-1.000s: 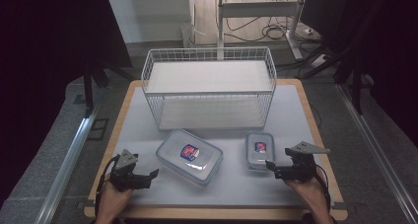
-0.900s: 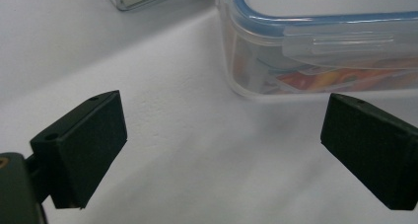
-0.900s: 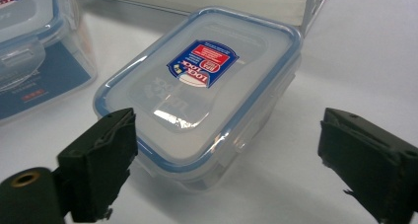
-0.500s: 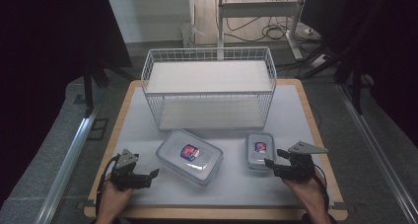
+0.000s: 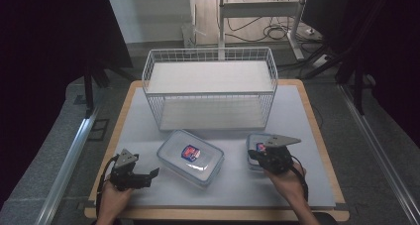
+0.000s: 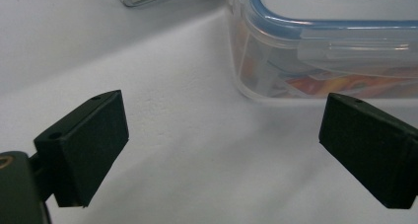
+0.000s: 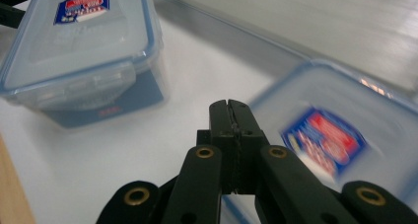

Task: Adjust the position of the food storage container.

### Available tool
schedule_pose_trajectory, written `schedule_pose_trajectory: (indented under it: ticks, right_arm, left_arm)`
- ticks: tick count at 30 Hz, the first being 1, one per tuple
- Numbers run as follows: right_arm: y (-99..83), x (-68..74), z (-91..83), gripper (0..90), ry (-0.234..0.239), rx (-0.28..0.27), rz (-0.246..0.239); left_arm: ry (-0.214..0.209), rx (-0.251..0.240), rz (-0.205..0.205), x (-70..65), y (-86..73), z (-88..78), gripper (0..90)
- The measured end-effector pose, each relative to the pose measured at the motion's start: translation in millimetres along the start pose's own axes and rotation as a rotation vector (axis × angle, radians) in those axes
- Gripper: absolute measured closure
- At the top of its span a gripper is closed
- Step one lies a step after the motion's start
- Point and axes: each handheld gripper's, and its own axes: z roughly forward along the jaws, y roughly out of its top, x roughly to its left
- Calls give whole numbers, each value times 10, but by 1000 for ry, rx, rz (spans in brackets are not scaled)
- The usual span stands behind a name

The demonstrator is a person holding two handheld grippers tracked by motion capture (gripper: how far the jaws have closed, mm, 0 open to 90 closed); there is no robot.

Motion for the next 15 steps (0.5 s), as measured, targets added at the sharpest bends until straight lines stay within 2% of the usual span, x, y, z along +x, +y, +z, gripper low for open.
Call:
schedule_pose_trajectory:
  ticks: [1, 2, 3, 5, 6, 8, 11, 13, 15]
  right_arm:
    - [0, 0, 0, 899, 0, 0, 0]
    - [80, 16, 124, 899, -10, 24, -16]
    - [80, 16, 124, 899, -10, 24, -16]
    - [140, 36, 326, 899, -27, 80, -35]
    - [140, 36, 326, 899, -27, 80, -35]
    - [116, 77, 428, 900, -59, 139, -66]
    - [111, 90, 416, 900, -63, 140, -64]
    - [114, 109, 371, 900, -97, 148, -86]
    - [80, 104, 326, 900, -97, 147, -73]
  left_arm:
    - [-1, -2, -2, 0, 1, -1, 45]
    - [0, -4, 0, -3, 3, -6, 46]
    - [0, -4, 0, -3, 3, -6, 47]
    - [2, -25, 18, -23, 14, -29, 48]
    - [2, -25, 18, -23, 14, -29, 49]
    - [-3, -32, 20, -30, 19, -31, 50]
    - [-3, -26, 20, -31, 19, -25, 51]
    - [-4, -25, 19, -34, 19, -27, 51]
    - [-3, -28, 18, -37, 19, -33, 51]
